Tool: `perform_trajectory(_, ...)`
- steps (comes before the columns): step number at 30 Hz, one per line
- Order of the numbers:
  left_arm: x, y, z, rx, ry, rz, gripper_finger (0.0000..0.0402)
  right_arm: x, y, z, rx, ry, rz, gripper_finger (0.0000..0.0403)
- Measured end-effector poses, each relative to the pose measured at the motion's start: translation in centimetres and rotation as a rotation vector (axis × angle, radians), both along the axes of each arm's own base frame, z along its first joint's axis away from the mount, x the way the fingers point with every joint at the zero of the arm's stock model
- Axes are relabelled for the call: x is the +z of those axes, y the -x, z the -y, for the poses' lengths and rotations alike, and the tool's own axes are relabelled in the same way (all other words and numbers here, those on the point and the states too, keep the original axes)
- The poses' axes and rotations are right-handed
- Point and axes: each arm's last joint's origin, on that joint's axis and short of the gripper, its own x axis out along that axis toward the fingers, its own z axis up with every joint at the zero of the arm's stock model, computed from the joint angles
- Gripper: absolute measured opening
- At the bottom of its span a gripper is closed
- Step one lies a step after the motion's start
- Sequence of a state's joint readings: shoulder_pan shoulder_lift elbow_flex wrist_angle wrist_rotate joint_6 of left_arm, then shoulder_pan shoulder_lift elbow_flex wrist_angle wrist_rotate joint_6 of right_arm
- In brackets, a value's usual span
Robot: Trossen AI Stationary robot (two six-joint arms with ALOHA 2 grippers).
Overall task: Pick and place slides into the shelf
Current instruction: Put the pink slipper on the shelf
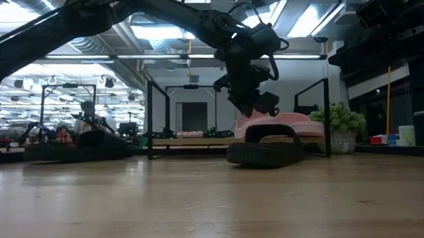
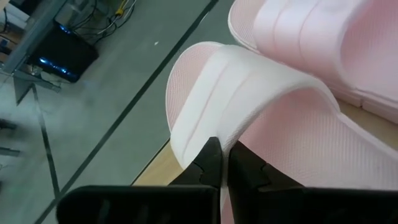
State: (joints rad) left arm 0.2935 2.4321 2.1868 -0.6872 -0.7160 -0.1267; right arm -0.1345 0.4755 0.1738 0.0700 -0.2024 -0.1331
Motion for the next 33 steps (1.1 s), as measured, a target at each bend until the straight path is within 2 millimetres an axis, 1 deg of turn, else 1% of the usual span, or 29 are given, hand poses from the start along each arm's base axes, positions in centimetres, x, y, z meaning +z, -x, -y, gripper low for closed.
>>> perform_trajectory(11, 0.1, -0.5, 0.3, -0.017, 0.0, 0.05, 0.0003, 0.0, 0.0, 0.0, 0.0, 0.001, 0.0, 0.0023)
perform_trajectory(23, 0.2, -0.6, 0.4, -0.027, 0.01, 0.063, 0.0029, 0.0, 0.0, 0.0, 0.0, 0.0, 0.0, 0.0023)
perform_trajectory(29, 0.5, -1.1, 0.4, -0.034, -0.006, 0.126, 0.0044, 0.0, 0.0, 0.0, 0.0, -0.001, 0.0, 0.0023)
perform_trajectory(33, 0.6, -1.1, 0.5, -0.038, -0.01, 0.128, 0.0058, 0.0, 0.0, 0.0, 0.0, -0.001, 0.0, 0.0023)
